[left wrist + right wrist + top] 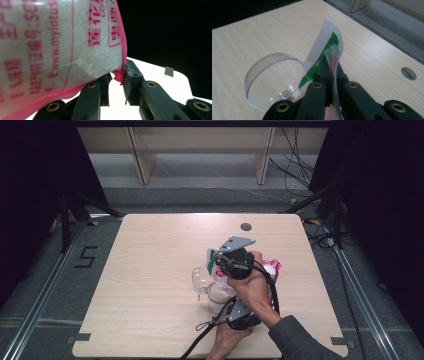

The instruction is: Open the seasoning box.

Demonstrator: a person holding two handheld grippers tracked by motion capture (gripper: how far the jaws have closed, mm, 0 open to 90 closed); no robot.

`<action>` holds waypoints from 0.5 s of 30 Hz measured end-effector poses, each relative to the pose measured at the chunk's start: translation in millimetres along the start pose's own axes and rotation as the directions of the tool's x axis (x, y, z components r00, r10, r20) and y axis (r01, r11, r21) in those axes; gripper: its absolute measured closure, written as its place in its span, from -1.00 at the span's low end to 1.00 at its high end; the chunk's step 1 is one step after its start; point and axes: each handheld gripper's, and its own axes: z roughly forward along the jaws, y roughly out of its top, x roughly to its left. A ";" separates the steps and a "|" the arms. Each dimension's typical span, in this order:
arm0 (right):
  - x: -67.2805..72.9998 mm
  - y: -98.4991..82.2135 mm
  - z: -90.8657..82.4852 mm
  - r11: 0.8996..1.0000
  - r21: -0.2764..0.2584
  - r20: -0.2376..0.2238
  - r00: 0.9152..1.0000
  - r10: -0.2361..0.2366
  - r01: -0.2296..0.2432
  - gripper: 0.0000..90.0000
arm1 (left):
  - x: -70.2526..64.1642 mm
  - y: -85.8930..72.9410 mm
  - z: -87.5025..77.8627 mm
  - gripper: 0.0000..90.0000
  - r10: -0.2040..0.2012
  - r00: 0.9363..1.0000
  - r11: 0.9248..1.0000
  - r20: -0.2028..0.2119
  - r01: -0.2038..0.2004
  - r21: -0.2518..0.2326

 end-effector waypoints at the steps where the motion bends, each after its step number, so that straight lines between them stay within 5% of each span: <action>1: -0.1 -0.3 0.8 1.000 0.012 -0.014 1.000 -0.003 0.003 1.00 | 0.3 -0.3 0.0 0.69 0.003 1.000 1.000 -0.003 -0.003 0.002; 15: -0.5 -3.8 6.3 1.000 0.021 -0.001 1.000 0.023 -0.023 1.00 | 0.3 -2.3 0.7 0.69 -0.011 1.000 1.000 0.007 0.011 0.004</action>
